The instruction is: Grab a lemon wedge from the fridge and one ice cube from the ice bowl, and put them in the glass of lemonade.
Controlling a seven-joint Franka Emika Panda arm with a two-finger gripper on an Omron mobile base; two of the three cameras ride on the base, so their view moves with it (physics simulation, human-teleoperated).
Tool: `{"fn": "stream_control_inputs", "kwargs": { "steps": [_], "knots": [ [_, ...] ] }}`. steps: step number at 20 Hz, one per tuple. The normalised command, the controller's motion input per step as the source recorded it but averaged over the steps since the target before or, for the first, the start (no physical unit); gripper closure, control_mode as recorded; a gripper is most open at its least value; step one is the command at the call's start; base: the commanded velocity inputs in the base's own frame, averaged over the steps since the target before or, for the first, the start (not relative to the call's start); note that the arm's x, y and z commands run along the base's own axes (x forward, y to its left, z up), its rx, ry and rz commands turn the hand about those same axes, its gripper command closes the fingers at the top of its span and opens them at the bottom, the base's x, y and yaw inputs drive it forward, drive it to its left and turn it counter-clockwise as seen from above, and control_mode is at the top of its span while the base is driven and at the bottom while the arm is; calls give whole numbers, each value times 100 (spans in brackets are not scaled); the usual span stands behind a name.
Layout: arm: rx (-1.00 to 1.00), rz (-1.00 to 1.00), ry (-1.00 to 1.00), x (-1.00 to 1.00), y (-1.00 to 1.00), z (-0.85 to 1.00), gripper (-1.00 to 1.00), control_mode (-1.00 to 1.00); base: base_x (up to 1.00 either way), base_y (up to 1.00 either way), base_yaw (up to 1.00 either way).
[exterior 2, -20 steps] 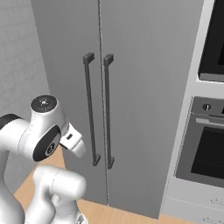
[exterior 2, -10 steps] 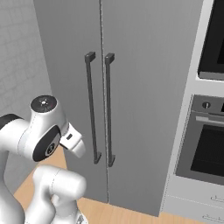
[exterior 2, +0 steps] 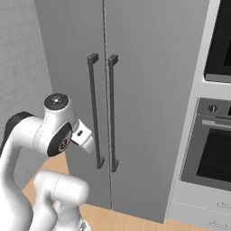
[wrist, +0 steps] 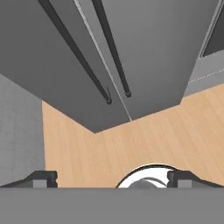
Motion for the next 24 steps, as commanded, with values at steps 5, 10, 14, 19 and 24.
{"fn": "stream_control_inputs", "kwargs": {
  "steps": [5, 10, 14, 19, 24],
  "knots": [
    [0, 3, -12, 100, -26, 6, -100, -100, 0, 0, 0],
    [-2, 0, -11, 98, -28, 5, -100, -100, 0, 0, 0],
    [-5, 0, -18, 81, -50, 9, -100, -100, 0, 0, 0],
    [-12, 0, -21, 76, -16, 13, -100, -100, 0, 0, 0],
    [-7, 0, -4, 71, 0, 14, -100, -100, 0, 0, 0]
  ]
}}
